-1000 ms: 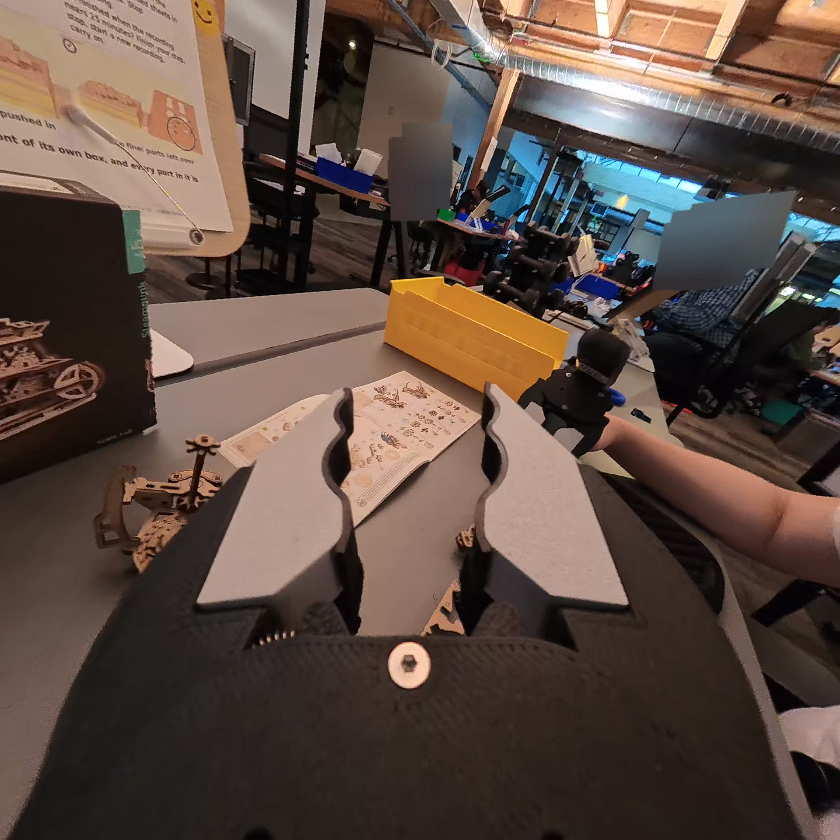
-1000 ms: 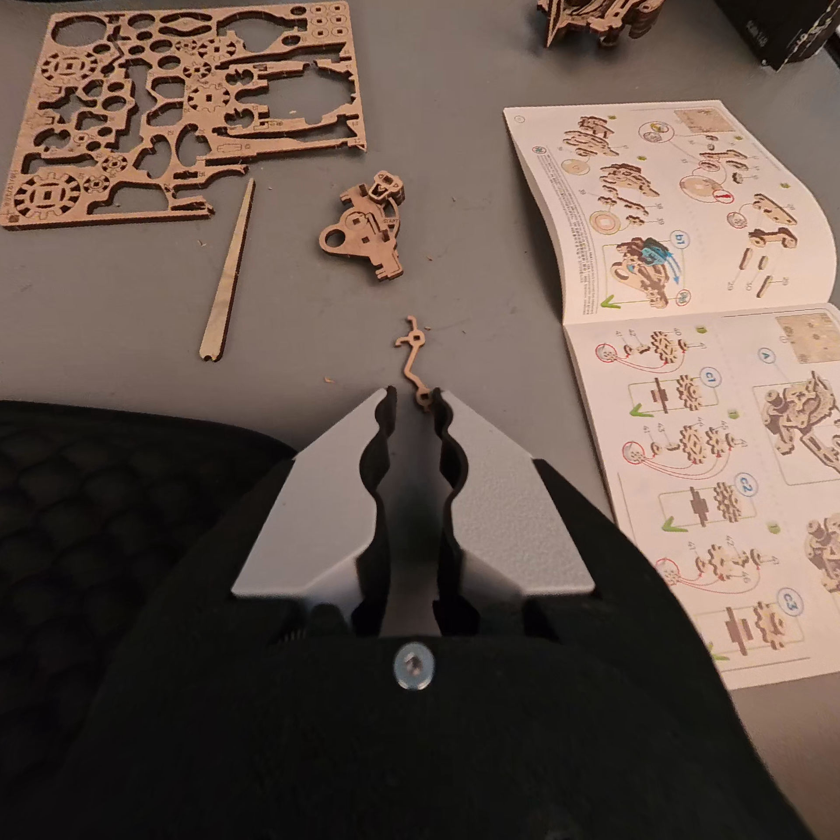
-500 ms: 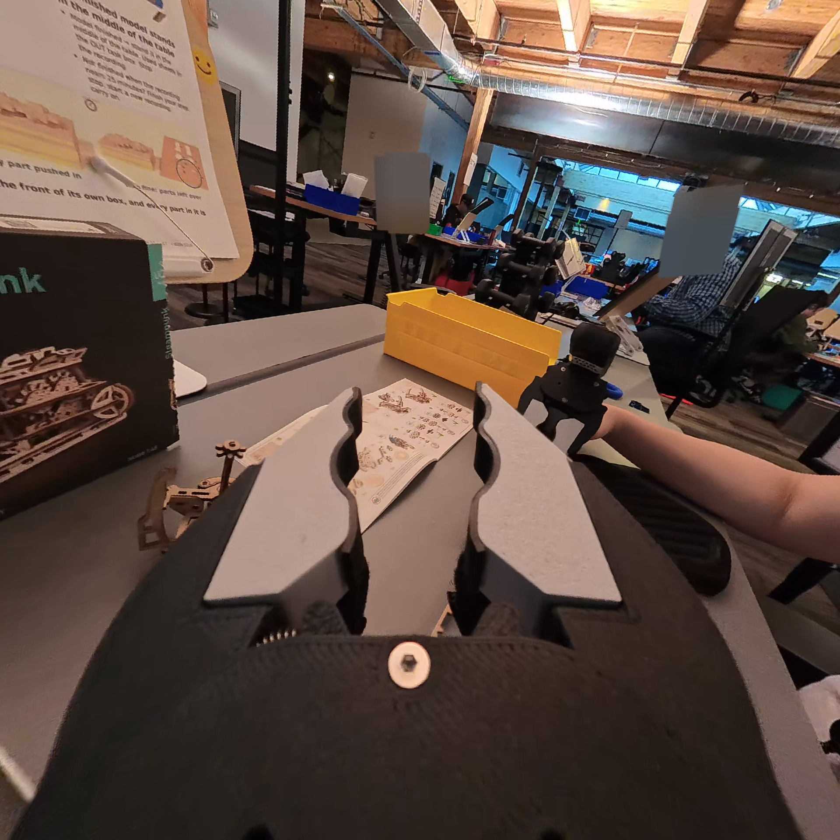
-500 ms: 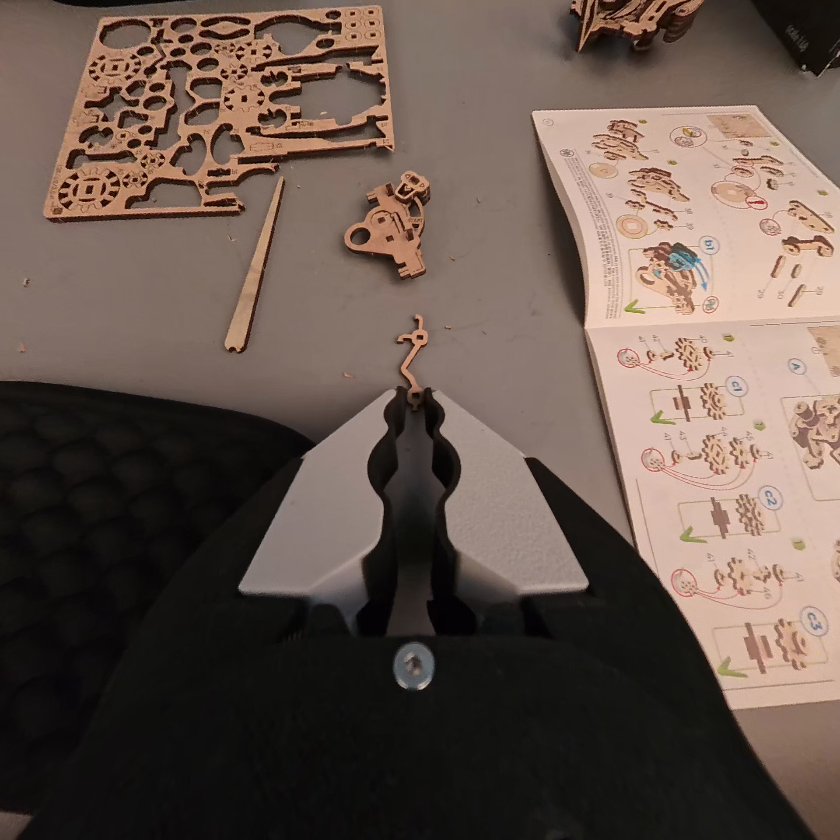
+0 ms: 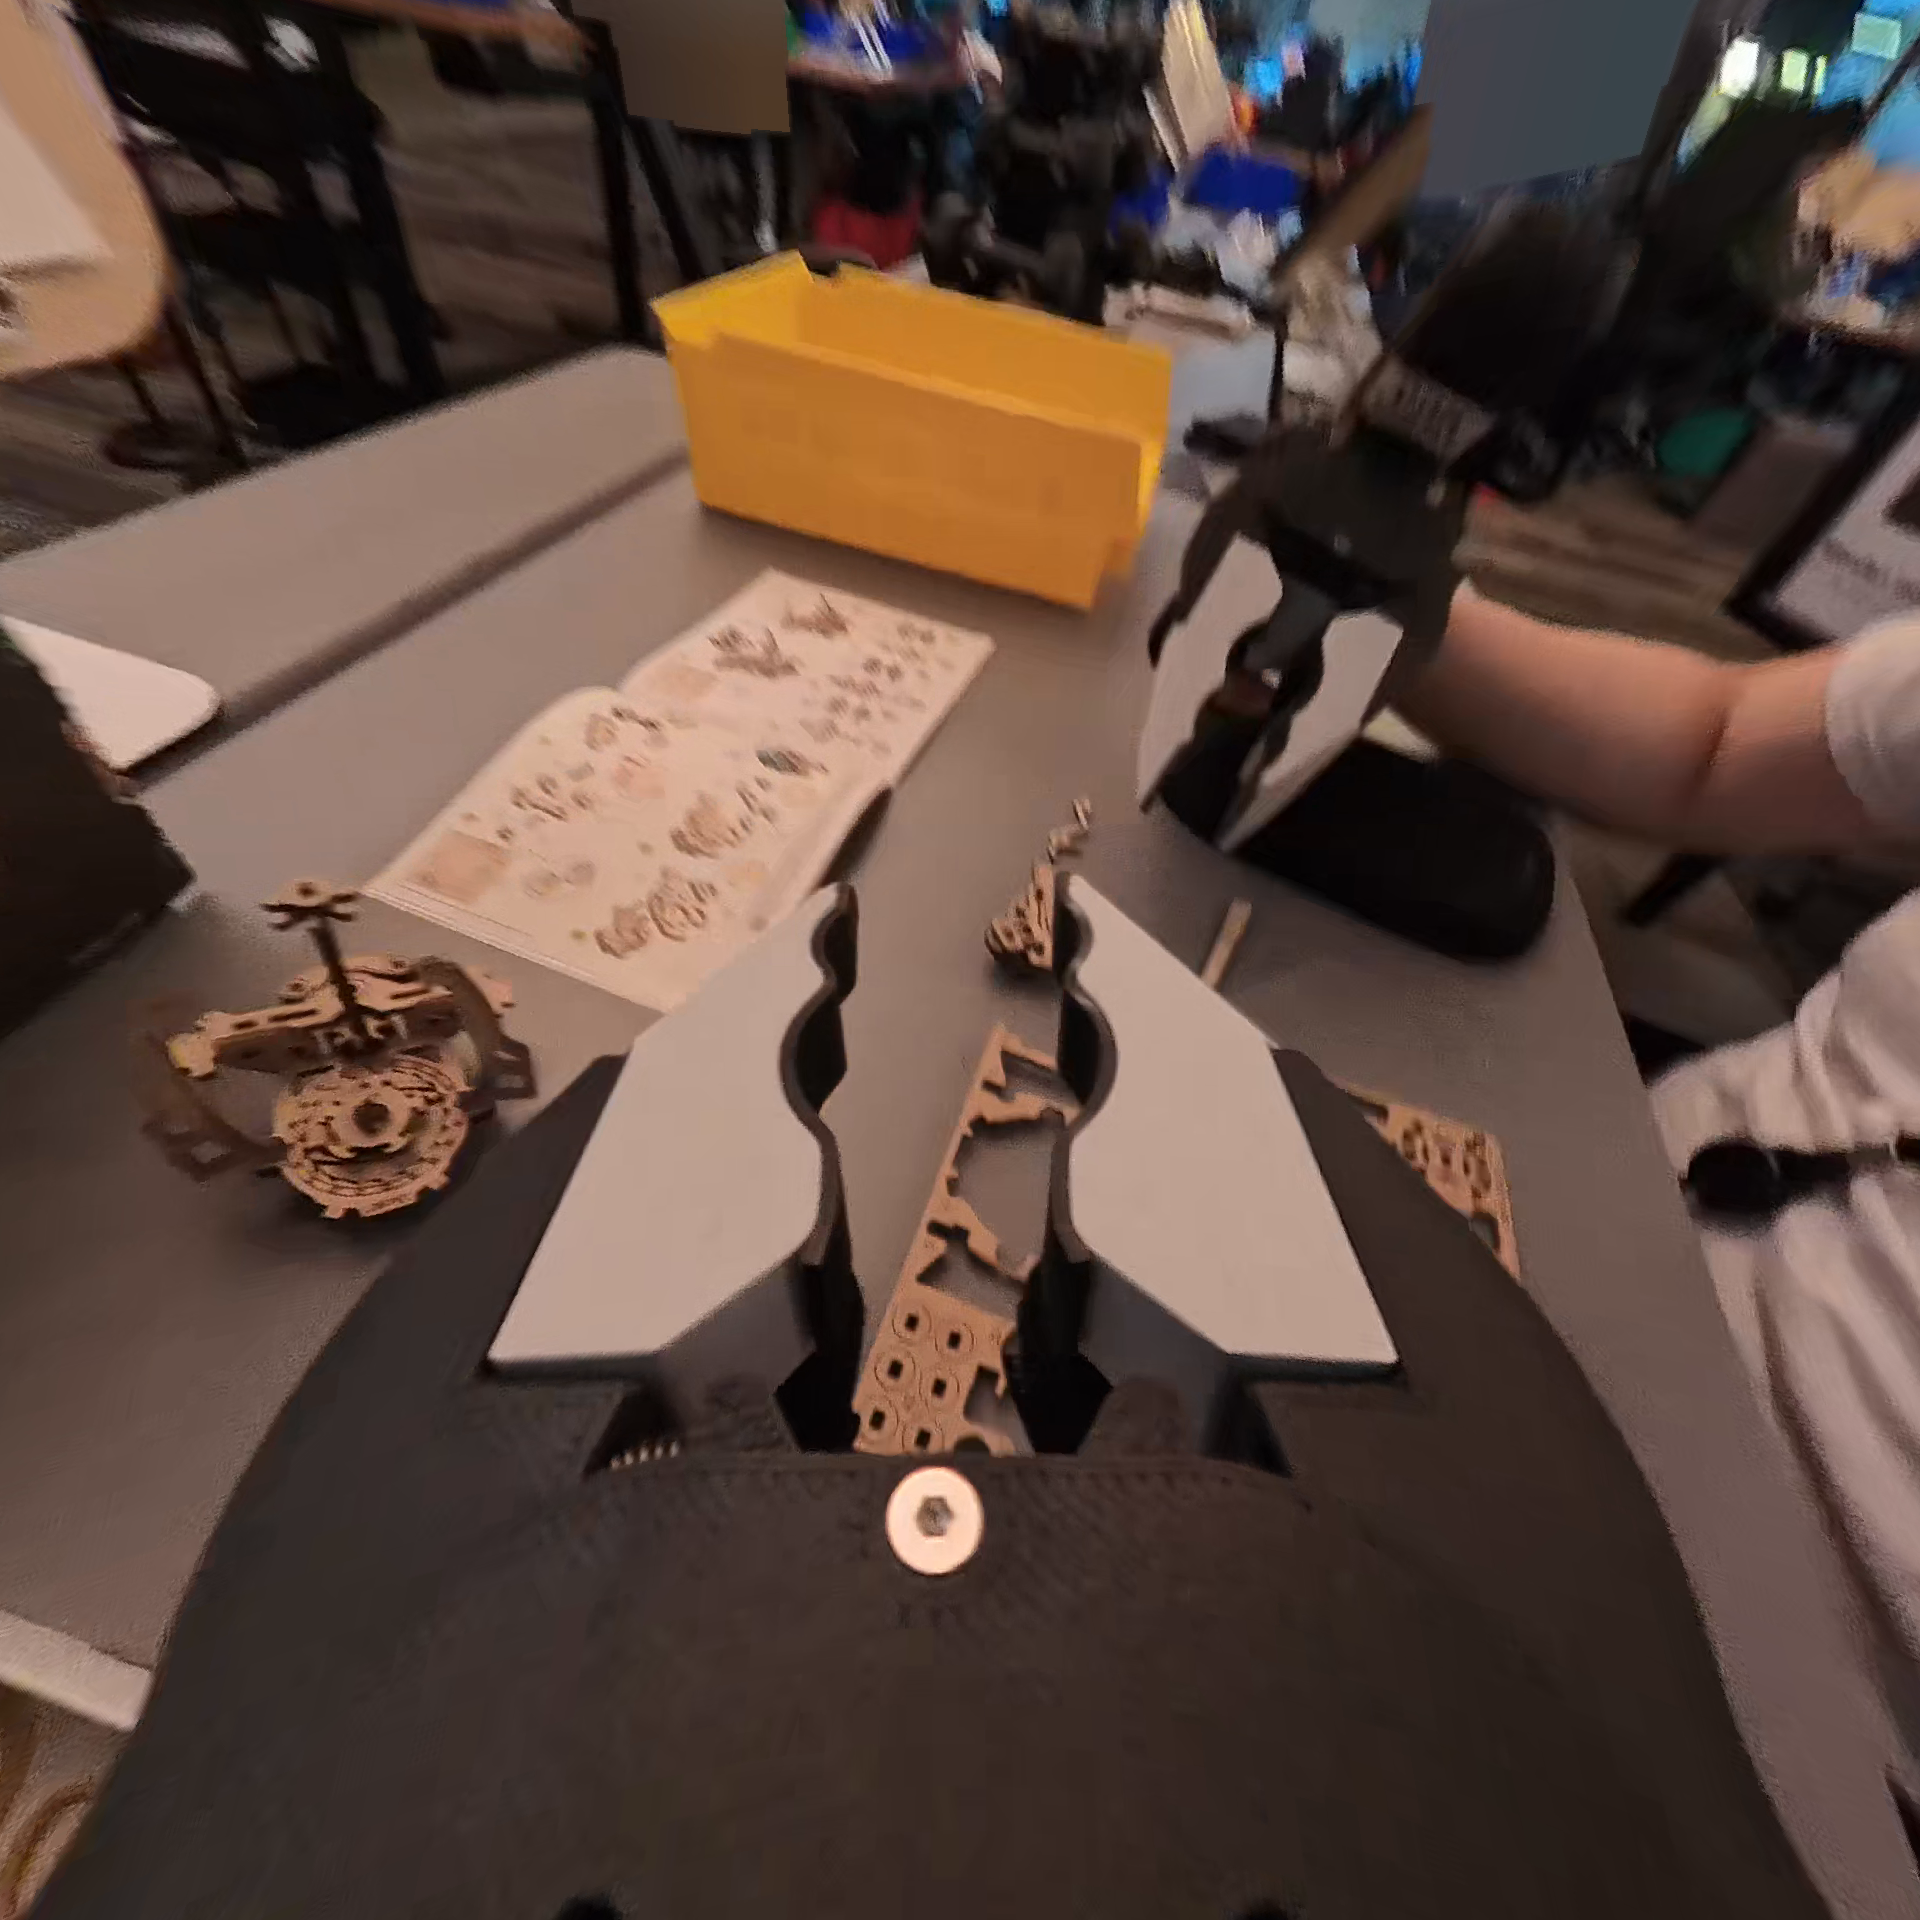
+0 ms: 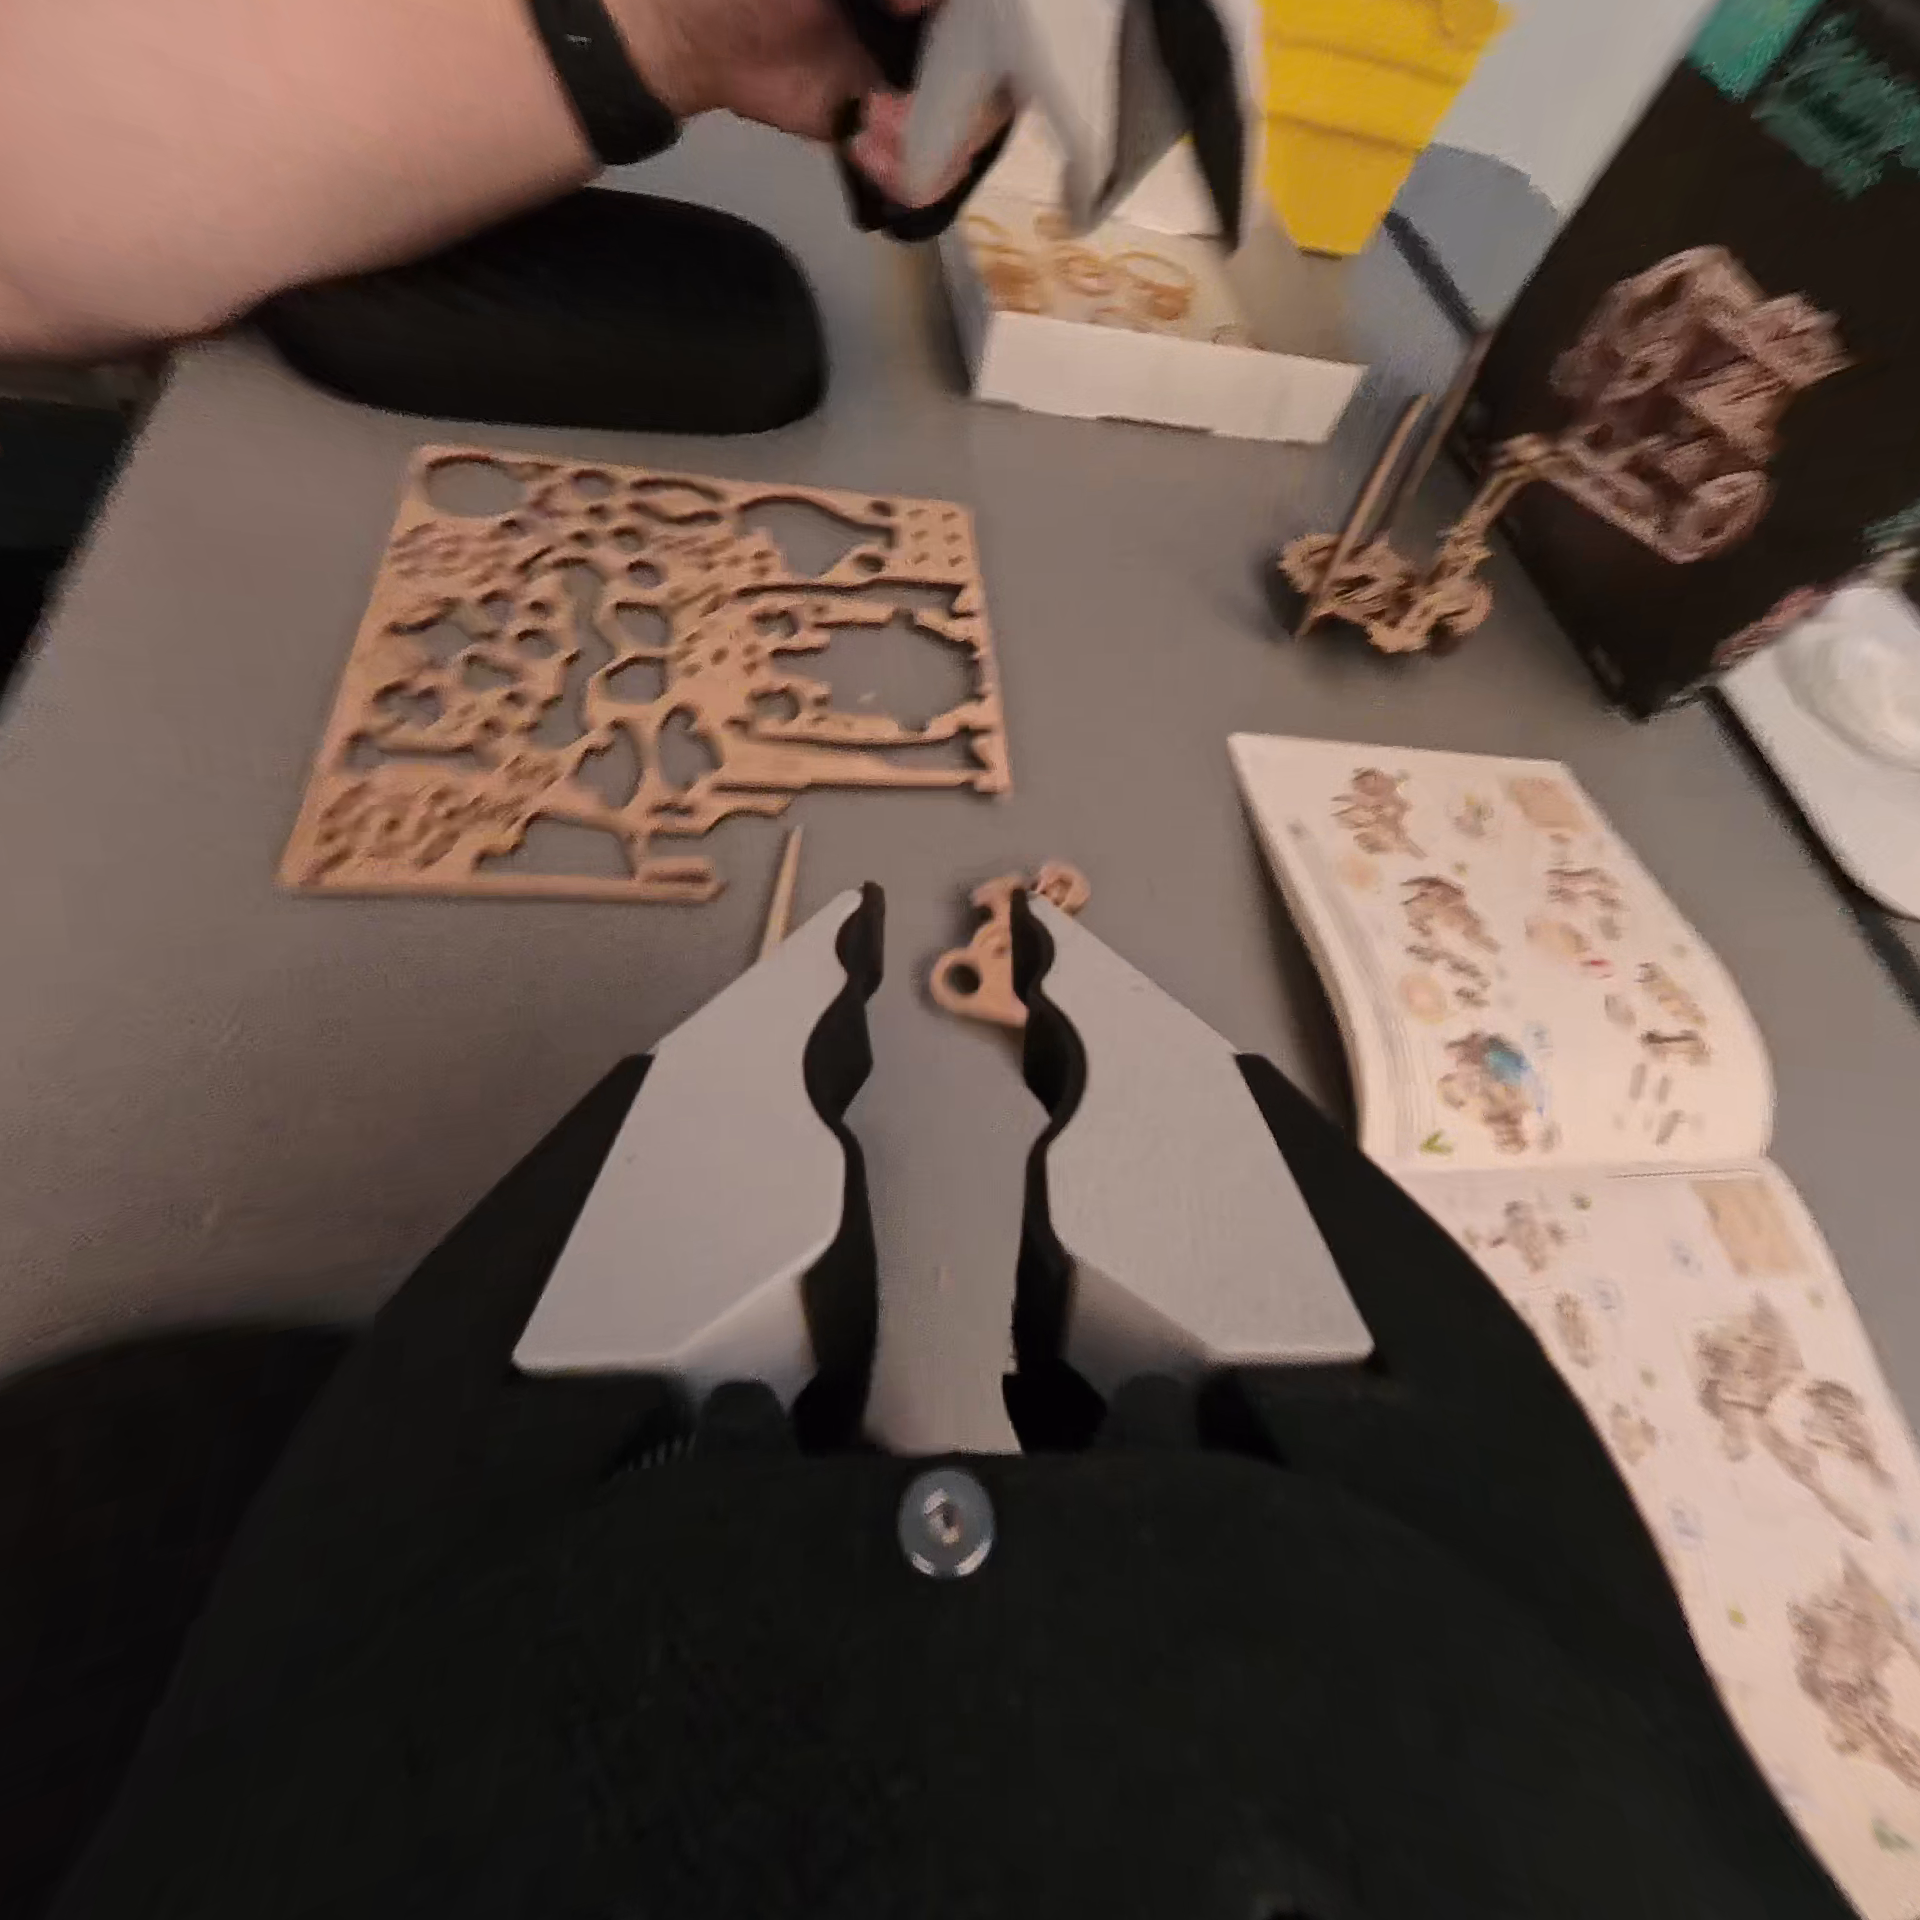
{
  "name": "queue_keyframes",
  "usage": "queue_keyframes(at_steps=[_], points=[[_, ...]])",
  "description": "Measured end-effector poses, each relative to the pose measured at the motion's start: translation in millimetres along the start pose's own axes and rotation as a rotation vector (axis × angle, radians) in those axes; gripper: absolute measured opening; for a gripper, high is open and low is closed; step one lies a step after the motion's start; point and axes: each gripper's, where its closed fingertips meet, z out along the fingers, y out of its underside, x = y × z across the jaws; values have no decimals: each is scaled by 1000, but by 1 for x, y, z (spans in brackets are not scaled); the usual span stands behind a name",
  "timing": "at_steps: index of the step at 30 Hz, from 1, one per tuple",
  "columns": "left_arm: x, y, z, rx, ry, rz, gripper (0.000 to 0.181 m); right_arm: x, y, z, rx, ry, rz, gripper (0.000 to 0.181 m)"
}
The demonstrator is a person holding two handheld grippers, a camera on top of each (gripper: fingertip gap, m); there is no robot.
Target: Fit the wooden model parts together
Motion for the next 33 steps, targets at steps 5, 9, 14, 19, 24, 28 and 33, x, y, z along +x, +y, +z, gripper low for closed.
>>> queue_keyframes(at_steps=[5,9,14,19,24,28,33], points=[[12,36,14,-208,38,88,35,-5,-29,46,-90,22,69,20],[8,46,16,-253,28,81,35,13,-6,85,-307,4,-35,23],[4,35,5,-175,36,37,33,6,13,108,-433,-103,27,13],[5,30,1,-144,51,14,33,5,9,115,-386,-103,9,7],[0,22,-6,-92,39,-28,35,9,-8,107,-294,-33,-89,6],[0,-6,-28,91,148,-204,43,16,-37,91,-163,32,-156,6],[-22,-2,-42,111,62,-294,58,33,-39,83,-172,133,-187,6]])
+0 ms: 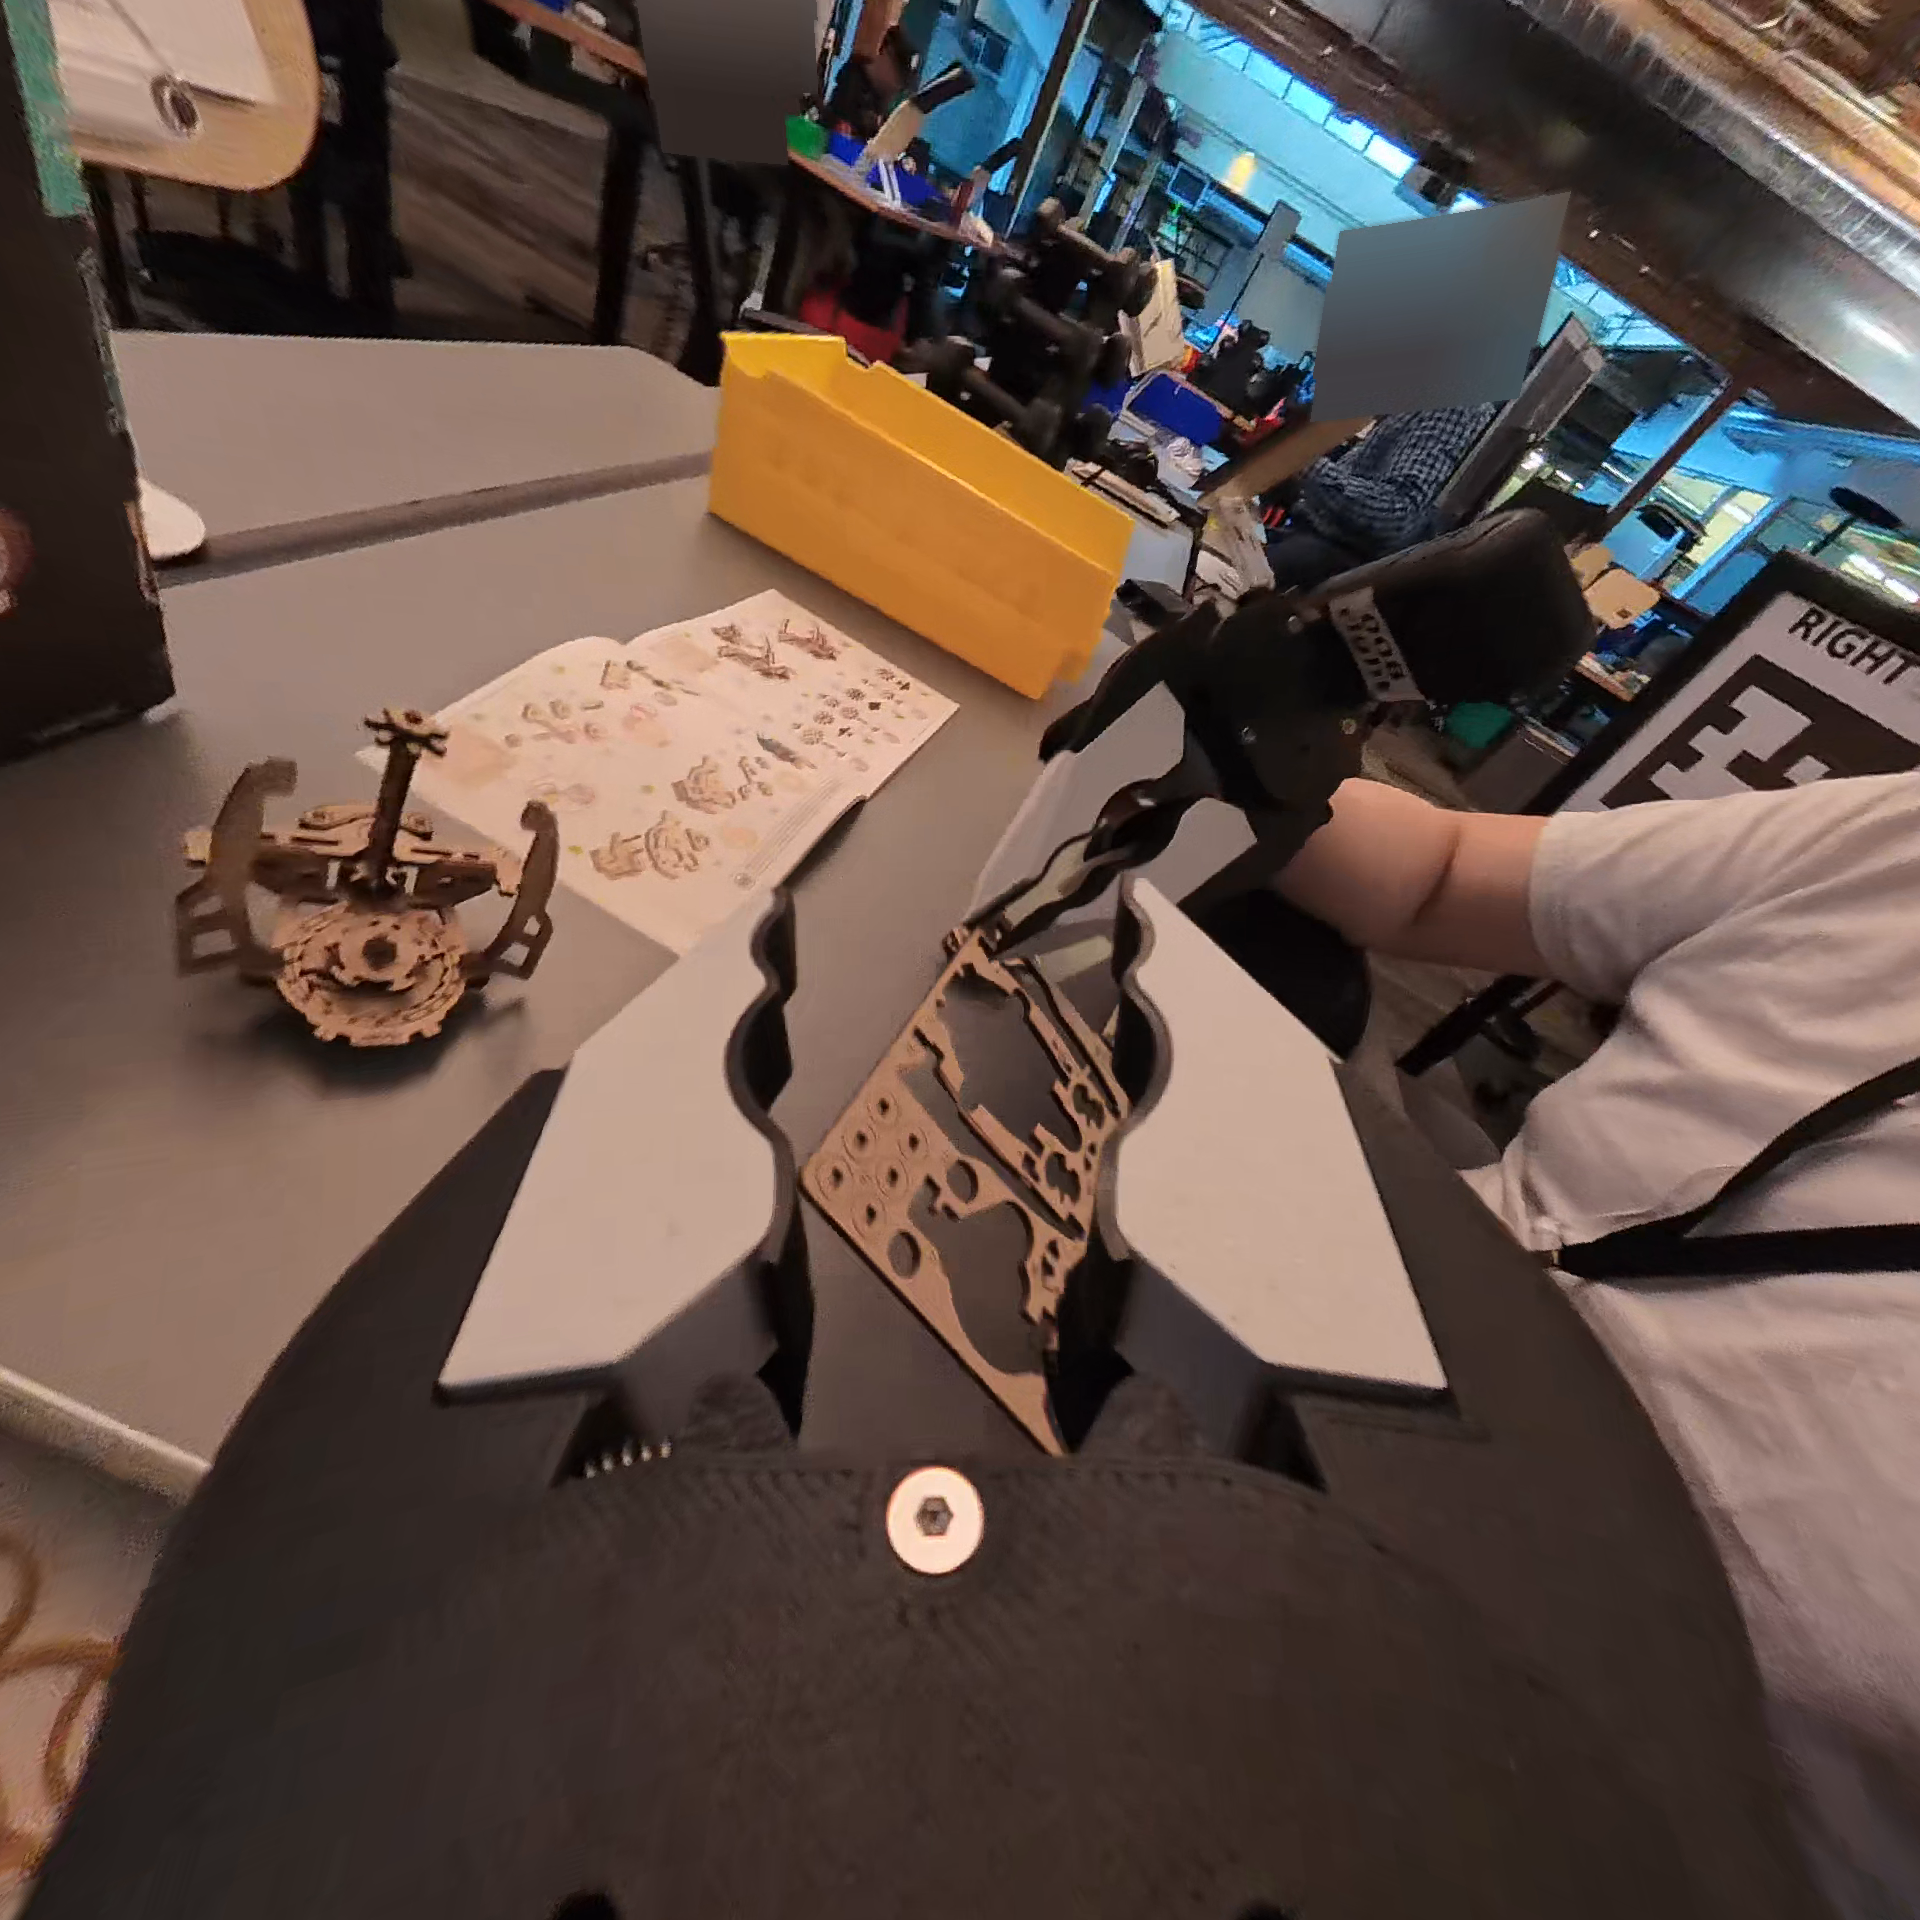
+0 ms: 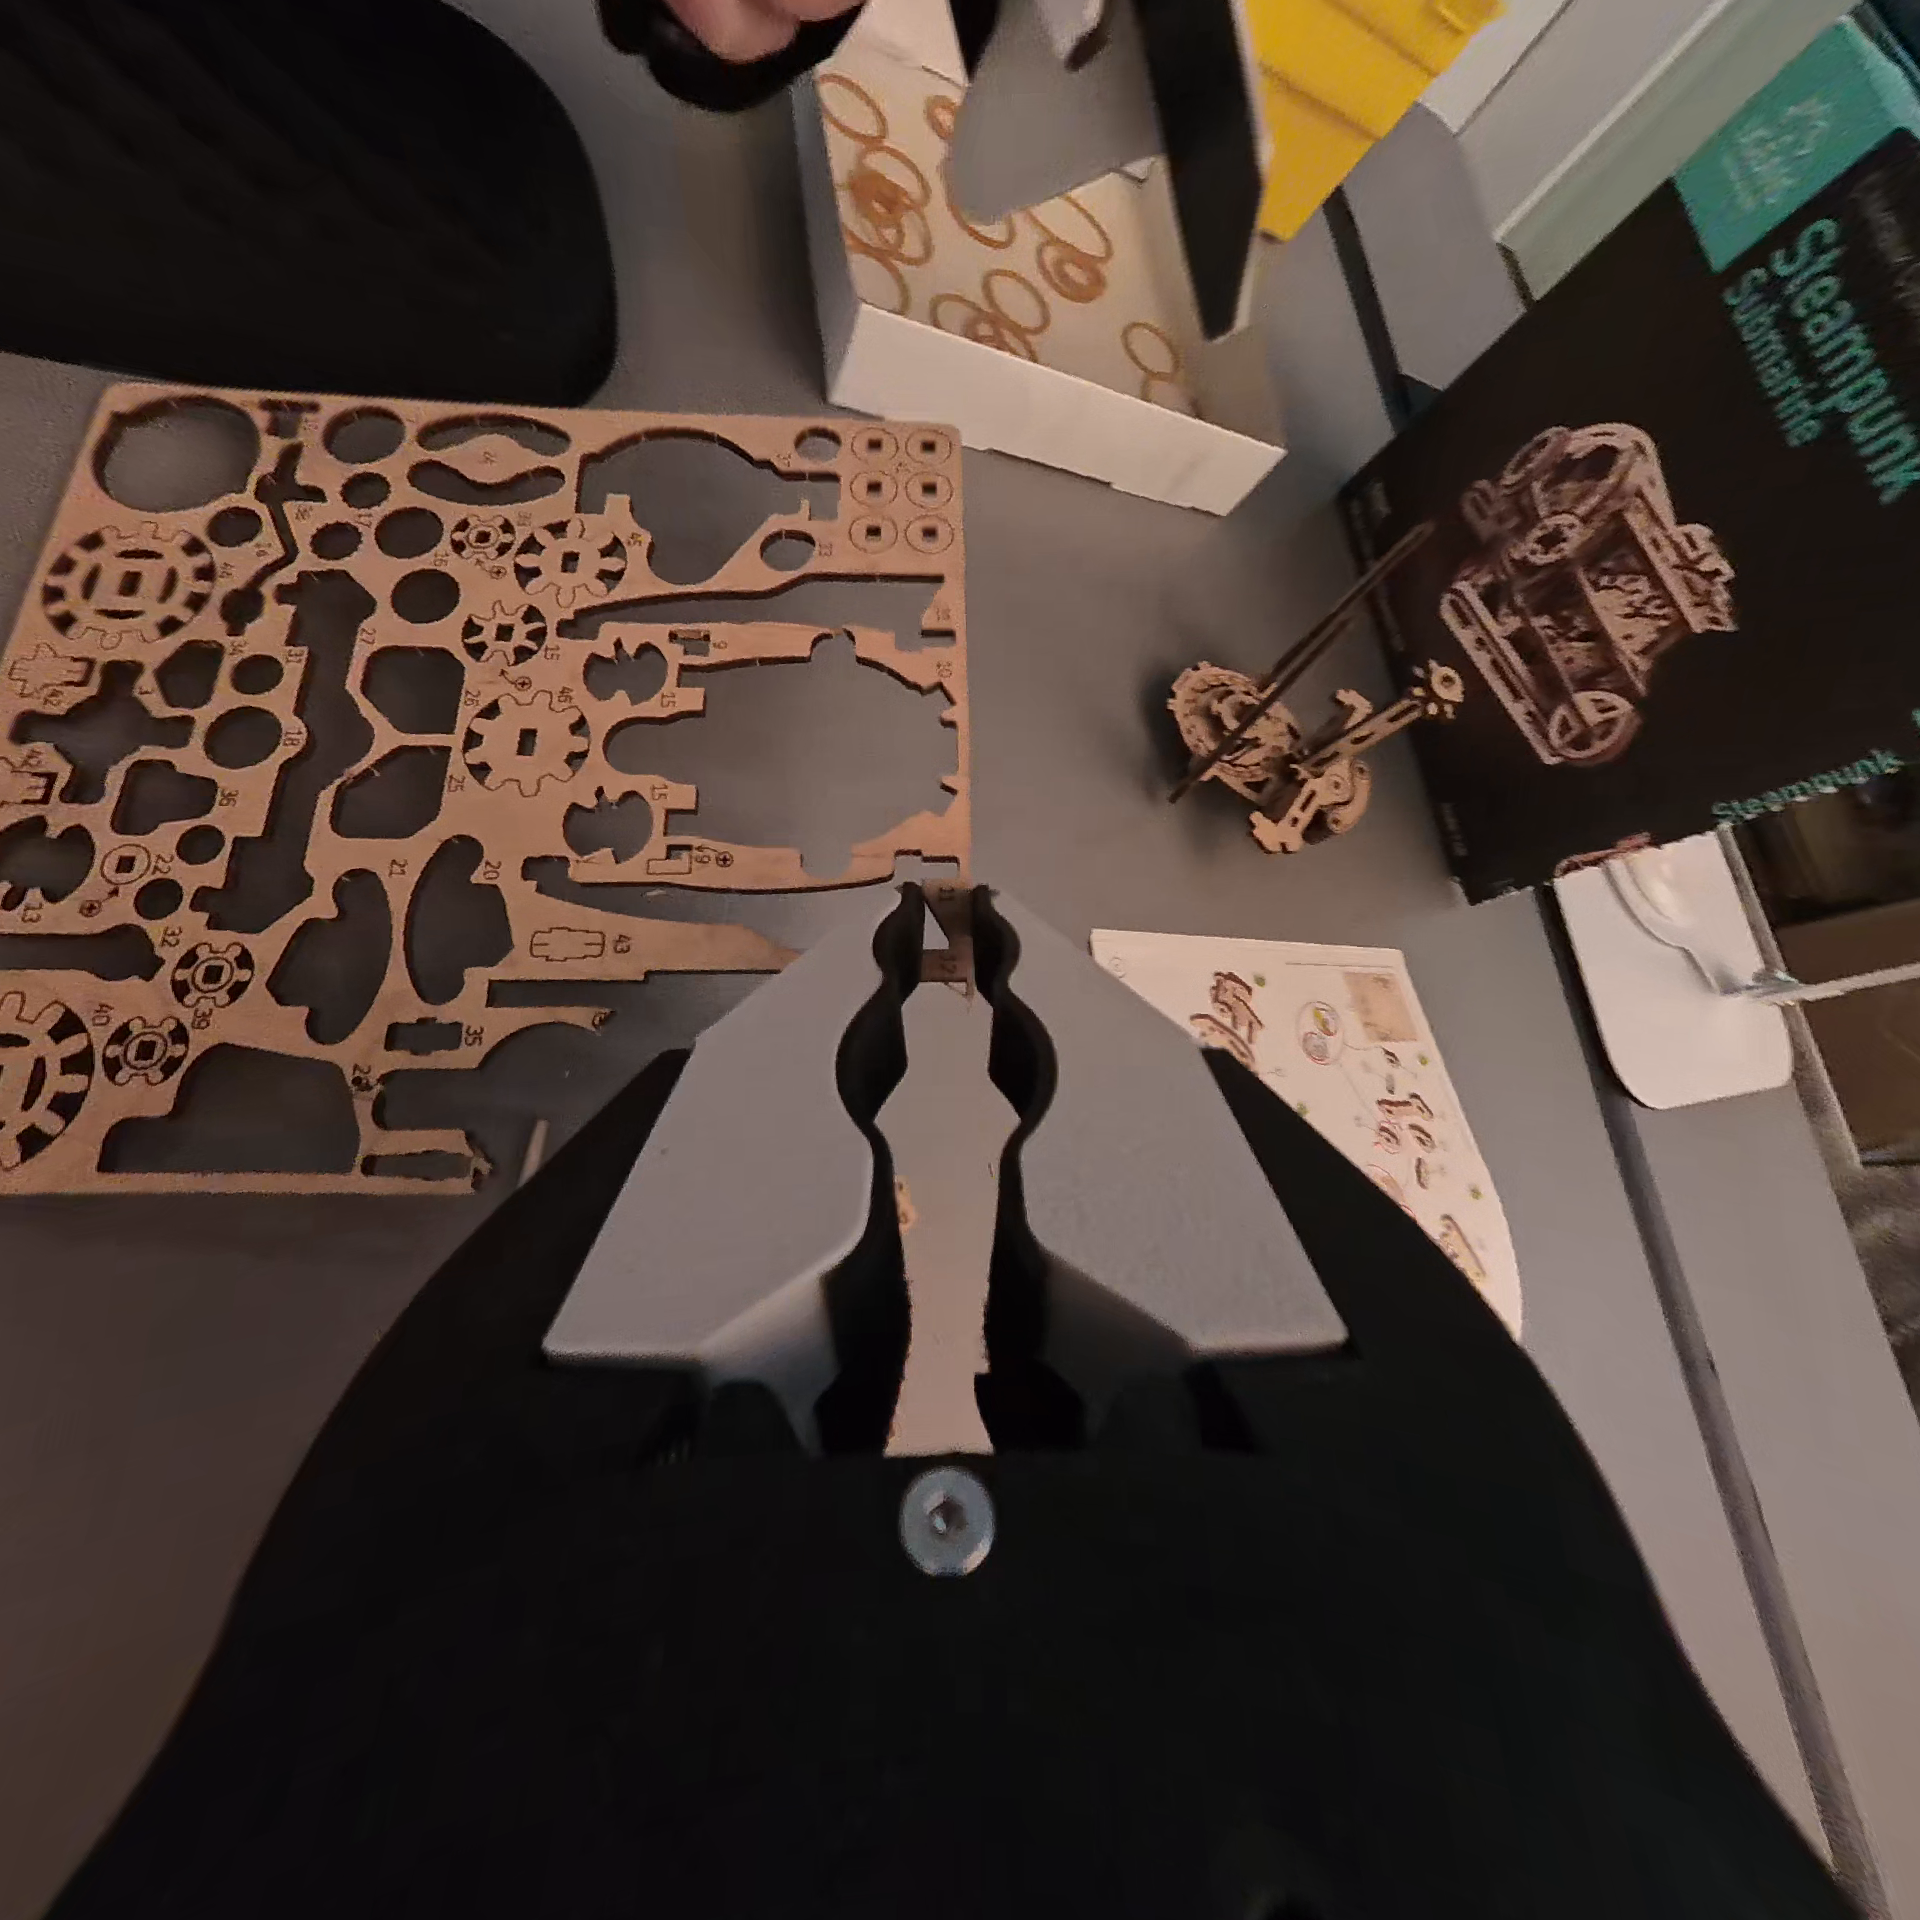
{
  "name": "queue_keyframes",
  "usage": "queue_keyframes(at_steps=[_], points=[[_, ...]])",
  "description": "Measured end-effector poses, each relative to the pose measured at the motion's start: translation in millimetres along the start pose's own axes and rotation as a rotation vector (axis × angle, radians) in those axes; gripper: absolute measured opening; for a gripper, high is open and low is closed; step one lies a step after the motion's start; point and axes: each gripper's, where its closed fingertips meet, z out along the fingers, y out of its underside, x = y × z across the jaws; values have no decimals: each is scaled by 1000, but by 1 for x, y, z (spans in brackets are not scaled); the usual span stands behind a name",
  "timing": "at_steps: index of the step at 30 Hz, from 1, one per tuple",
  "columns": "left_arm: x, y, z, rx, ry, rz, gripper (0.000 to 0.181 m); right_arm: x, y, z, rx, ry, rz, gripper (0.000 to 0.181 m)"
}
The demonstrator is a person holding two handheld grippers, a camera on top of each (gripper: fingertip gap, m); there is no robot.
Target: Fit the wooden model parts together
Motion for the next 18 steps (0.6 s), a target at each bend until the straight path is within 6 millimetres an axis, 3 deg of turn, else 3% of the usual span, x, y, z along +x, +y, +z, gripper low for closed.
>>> queue_keyframes(at_steps=[4,18], points=[[-10,10,2,-40,-15,-89,61,3,-2,-2,1,32,-15,6],[-17,49,10,-224,6,-230,64,6,-6,-10,3,91,-65,6]])
